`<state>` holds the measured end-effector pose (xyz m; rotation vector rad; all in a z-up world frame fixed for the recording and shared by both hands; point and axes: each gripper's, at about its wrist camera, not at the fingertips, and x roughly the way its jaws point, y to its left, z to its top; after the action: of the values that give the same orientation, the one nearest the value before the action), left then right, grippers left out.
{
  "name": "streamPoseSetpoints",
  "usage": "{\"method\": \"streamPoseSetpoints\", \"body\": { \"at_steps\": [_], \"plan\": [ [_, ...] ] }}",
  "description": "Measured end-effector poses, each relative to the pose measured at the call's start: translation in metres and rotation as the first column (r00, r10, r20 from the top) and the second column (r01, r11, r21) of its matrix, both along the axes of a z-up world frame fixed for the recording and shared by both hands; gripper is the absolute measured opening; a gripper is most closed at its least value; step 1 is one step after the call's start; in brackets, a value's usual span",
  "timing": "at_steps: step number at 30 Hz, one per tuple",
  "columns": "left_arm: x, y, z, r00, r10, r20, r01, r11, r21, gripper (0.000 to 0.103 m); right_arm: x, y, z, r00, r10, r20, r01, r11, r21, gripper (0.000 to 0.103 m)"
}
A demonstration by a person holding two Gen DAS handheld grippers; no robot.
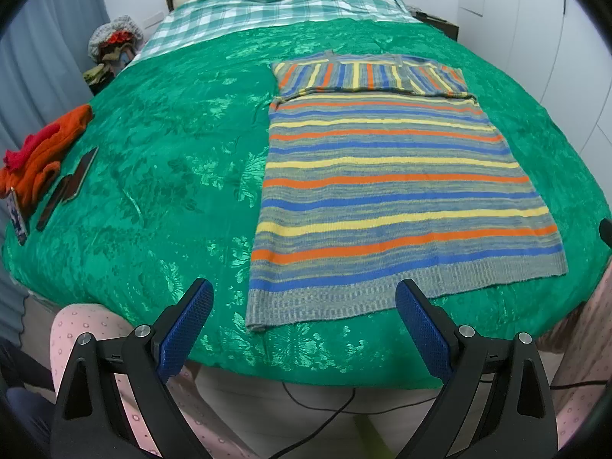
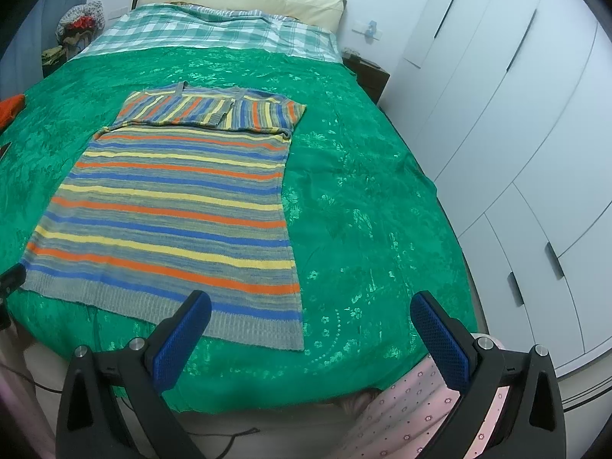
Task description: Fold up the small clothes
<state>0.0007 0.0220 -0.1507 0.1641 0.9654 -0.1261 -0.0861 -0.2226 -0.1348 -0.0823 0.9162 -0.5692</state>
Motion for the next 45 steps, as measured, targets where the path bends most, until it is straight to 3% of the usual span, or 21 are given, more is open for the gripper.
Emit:
{"method": "streamPoseSetpoints", "body": {
  "at_steps": [45],
  "plan": [
    [-0.0005, 0.0021, -0.0021, 1.000, 0.001, -0.005, -0.001, 1.000, 0.005, 0.097, 0.0005, -0.0001, -0.0024, 1.000, 0.009, -0.013, -0.009, 1.000, -0.003, 0.102]
  ]
}}
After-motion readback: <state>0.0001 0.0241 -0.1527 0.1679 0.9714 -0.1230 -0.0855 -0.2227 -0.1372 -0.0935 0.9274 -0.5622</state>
